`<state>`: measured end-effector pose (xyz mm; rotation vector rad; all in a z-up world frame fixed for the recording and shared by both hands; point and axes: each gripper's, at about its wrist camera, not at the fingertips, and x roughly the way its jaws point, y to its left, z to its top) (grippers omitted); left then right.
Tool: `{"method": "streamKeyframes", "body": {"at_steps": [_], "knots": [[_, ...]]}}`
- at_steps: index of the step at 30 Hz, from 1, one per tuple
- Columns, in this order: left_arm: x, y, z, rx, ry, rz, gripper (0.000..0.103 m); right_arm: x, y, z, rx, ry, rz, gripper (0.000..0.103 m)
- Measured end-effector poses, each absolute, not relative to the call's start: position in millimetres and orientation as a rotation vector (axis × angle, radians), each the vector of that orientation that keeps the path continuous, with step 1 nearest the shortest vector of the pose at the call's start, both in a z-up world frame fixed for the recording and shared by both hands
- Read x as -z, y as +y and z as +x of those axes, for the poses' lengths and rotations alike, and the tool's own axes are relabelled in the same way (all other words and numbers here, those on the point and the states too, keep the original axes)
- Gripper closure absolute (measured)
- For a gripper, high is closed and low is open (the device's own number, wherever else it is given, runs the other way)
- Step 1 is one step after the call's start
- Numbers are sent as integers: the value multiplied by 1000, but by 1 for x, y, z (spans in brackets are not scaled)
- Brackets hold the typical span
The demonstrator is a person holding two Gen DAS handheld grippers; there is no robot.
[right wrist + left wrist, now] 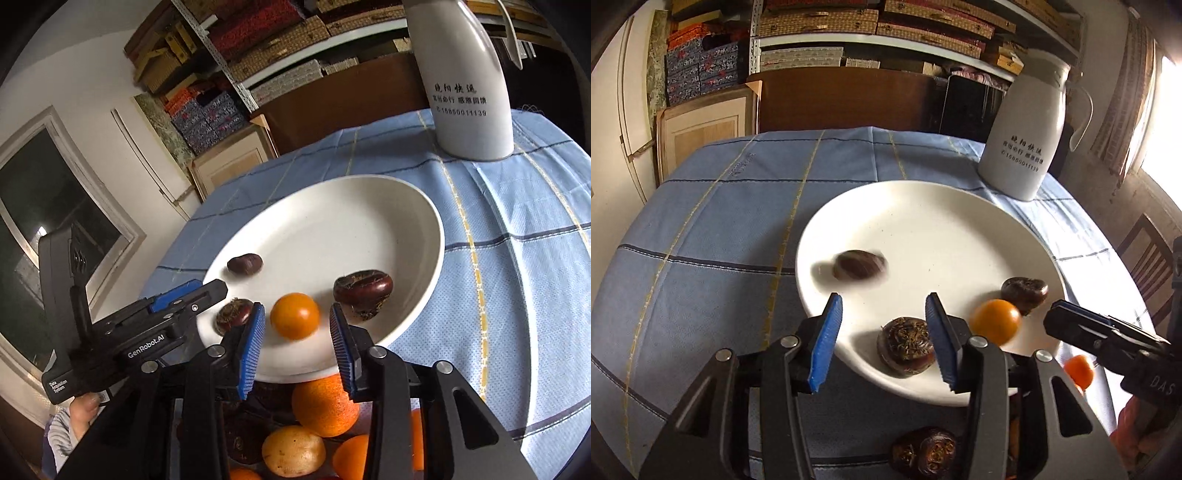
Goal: Organize fruits
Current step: 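Lower the dark brown fruit and the orange onto the plate, opening both tools, then grasp a red tomato with the left tool while the right tool reaches for an orange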
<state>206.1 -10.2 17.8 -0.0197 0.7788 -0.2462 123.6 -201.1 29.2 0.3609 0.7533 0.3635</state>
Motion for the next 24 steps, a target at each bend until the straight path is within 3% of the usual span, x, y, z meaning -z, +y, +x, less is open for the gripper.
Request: {"method": "streamKeyframes", "body": {"at_steps": [11,20,22,24], "knots": [[-8,20,150,201,764,-32,53,-22,-244,82,-317,709,470,64],[10,17,84,234,773,36,33,-3,-264,30,-280,697,523,44],[11,14,75,248,769,46,24,-3,-268,23,-269,687,531,40],[12,11,71,258,770,56,24,-1,-269,20,-263,688,539,38]]}}
